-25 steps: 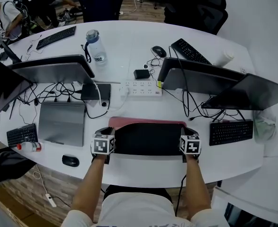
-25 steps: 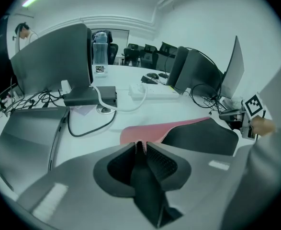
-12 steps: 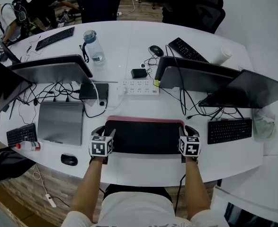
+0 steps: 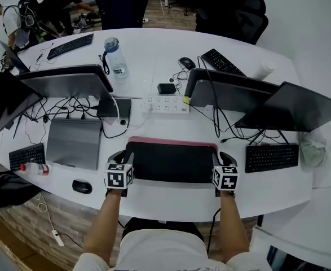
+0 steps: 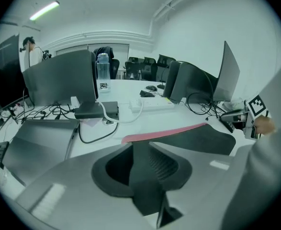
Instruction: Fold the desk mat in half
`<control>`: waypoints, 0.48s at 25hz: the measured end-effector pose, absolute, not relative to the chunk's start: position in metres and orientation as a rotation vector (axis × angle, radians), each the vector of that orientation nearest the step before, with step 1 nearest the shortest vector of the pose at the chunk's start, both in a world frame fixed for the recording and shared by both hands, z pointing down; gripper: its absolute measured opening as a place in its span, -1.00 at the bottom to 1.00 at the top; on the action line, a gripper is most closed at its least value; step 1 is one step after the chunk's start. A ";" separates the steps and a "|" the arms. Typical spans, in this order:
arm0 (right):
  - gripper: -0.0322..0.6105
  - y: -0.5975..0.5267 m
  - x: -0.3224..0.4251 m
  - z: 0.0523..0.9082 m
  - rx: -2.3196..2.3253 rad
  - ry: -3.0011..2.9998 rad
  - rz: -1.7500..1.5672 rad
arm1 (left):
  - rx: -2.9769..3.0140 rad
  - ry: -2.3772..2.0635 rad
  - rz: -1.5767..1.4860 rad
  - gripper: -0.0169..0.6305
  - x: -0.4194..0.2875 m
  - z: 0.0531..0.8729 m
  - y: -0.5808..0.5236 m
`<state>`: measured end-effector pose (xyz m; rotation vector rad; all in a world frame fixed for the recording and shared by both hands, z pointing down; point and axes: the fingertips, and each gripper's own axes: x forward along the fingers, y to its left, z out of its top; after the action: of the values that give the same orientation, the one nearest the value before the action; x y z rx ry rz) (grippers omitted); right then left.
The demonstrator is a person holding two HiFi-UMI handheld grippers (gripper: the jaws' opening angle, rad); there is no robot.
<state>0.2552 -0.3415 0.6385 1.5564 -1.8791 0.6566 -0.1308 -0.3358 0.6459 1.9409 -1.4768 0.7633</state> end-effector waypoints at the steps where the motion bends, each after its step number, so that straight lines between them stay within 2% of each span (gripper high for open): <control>1: -0.57 -0.339 0.254 0.633 1.560 -1.898 0.643 | 1.941 -1.498 0.768 -0.74 -0.132 0.642 -0.332; 2: -0.59 -0.336 0.253 0.627 1.563 -1.915 0.628 | 1.940 -1.514 0.769 -0.85 -0.134 0.639 -0.327; 4: -0.71 -0.328 0.251 0.616 1.569 -1.946 0.600 | 1.939 -1.539 0.753 -0.93 -0.135 0.632 -0.316; 12: -0.86 -0.299 0.249 0.576 1.567 -2.076 0.518 | 1.984 -1.644 0.622 -0.93 -0.128 0.590 -0.273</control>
<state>0.2492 -0.2992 0.5763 1.5671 -2.0755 0.5180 -0.1279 -0.2731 0.5895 1.9842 -1.6439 0.6218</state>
